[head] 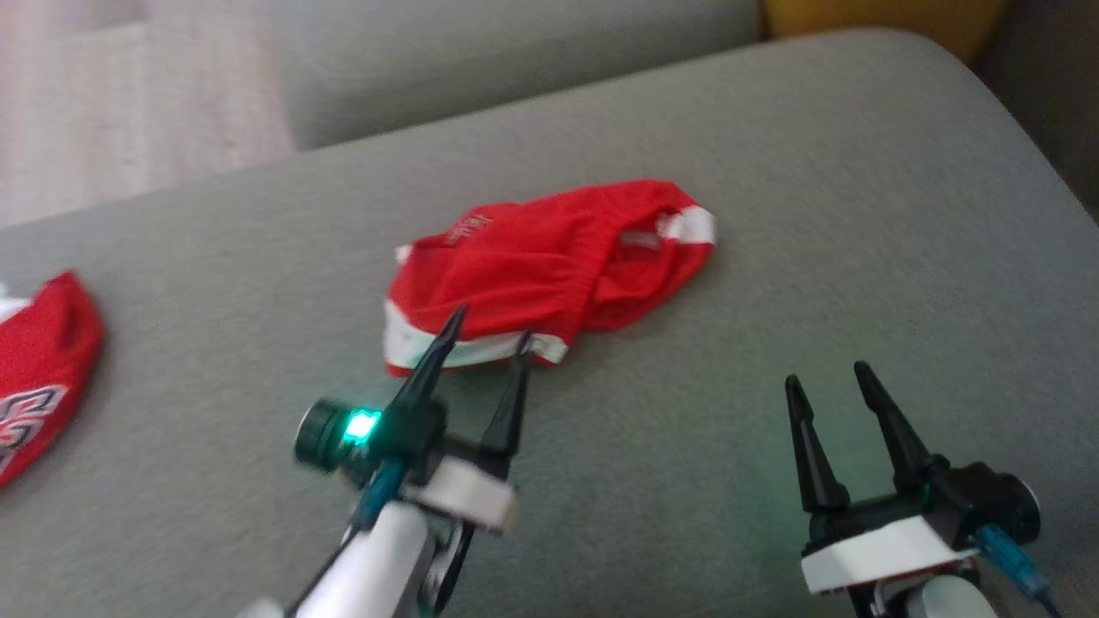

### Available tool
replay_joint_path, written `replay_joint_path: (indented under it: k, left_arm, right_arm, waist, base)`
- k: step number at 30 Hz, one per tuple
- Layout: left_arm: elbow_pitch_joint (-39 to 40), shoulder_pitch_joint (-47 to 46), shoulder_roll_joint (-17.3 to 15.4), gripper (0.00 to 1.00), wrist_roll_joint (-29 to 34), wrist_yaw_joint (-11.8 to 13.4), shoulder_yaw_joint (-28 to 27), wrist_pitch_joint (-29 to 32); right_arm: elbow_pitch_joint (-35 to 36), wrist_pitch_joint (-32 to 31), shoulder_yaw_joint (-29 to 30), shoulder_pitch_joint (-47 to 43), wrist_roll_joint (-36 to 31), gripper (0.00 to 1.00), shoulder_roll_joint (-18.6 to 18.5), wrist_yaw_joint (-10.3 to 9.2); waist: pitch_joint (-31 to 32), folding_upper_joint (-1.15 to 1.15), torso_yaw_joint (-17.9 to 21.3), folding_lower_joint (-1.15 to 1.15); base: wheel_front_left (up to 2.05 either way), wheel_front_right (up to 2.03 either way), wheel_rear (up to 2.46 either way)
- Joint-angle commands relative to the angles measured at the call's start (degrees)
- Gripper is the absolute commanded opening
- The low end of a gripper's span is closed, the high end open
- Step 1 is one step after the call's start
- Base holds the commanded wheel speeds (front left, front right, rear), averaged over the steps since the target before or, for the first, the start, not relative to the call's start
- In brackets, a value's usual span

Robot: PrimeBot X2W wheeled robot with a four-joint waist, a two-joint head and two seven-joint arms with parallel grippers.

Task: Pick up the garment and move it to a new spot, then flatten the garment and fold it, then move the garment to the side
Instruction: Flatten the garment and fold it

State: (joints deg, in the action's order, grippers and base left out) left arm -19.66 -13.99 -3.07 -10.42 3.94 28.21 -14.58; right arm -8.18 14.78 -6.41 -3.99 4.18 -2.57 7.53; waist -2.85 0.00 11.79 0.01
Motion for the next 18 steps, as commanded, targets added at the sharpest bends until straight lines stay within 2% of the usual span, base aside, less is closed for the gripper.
replay_joint_path:
  k: [1,9,15,18]
  left_arm:
    - [0.2,-4.8,0.2,1.00,-1.0,-0.4,-0.3,0.6]
    - [-8.1,-19.4,0.2,1.00,-9.7,-3.4,9.7,9.4]
    - [-15.9,-28.7,0.2,1.00,-15.6,-3.2,14.8,14.9]
    - [-20.0,-33.0,0.2,1.00,-15.5,-2.6,16.6,15.2]
  right_arm:
    - [2.2,0.2,-1.4,2.7,-0.1,1.00,-0.3,-0.04]
    - [3.2,0.2,-1.8,4.8,1.1,1.00,-0.3,-0.04]
    - [3.5,0.2,-3.3,6.4,2.1,1.00,-0.3,-0.04]
    - [3.6,0.2,-3.5,7.0,2.8,1.00,-0.3,-0.04]
  waist:
    - [-3.5,0.00,4.1,-0.01]
    - [-9.4,0.00,9.0,-0.01]
    - [-13.4,0.00,13.0,-0.01]
    - [-15.1,0.00,14.4,-0.01]
  base:
    - [0.00,0.00,0.00]
    - [0.00,0.00,0.00]
    - [0.00,0.00,0.00]
    - [0.00,0.00,0.00]
